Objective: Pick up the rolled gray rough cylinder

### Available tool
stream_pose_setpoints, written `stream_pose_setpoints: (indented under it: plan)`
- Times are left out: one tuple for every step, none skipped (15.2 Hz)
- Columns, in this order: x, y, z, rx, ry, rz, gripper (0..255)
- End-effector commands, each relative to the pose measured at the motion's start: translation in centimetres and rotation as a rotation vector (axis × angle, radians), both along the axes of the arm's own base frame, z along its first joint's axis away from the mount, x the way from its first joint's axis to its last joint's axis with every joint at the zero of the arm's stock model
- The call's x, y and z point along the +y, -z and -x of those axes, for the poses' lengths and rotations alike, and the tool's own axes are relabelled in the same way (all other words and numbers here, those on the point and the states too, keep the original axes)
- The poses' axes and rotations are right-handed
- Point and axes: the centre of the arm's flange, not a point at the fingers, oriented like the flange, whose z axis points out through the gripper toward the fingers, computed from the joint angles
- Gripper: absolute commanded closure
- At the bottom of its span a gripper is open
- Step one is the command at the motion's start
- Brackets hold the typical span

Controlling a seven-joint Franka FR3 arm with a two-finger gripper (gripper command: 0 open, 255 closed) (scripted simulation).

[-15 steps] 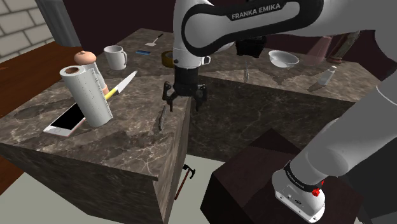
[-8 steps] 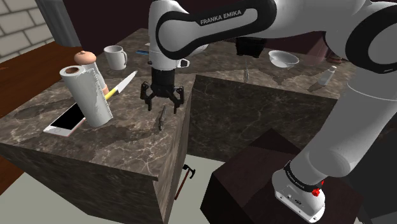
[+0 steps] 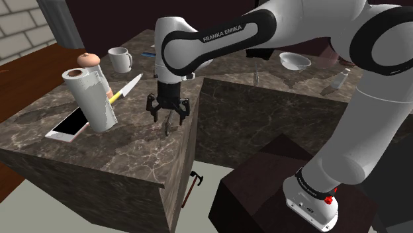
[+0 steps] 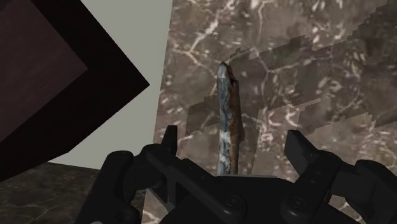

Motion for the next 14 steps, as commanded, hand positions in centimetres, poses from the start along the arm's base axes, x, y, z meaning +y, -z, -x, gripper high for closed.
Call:
stream_pose_setpoints:
  plan:
    - [0.0,0.2,0.0,0.000,0.000,0.000,255]
    - [0.0,0.2,0.0,0.000,0.000,0.000,255]
    - [0.0,0.2,0.0,0.000,0.000,0.000,255]
    - [0.0,0.3,-0.1,0.000,0.000,0.000,255]
    - [0.0,0.2,-0.1,0.000,0.000,0.000,255]
    - [-0.1,0.2,-0.1,0.000,0.000,0.000,255]
    - [0.0,0.3,-0.2,0.000,0.000,0.000,255]
    - [-0.1,0.3,-0.1,0.000,0.000,0.000,255]
    - [0.0,0.3,-0.1,0.000,0.000,0.000,255]
    - [0.0,0.1,0.0,0.000,0.000,0.000,255]
    - [0.0,-0.4,0.0,0.000,0.000,0.000,255]
    - [0.0,-0.9,0.0,0.000,0.000,0.000,255]
    - [0.0,-1.4,0.0,0.000,0.000,0.000,255]
    - [0.0,-2.0,0.0,0.000,0.000,0.000,255]
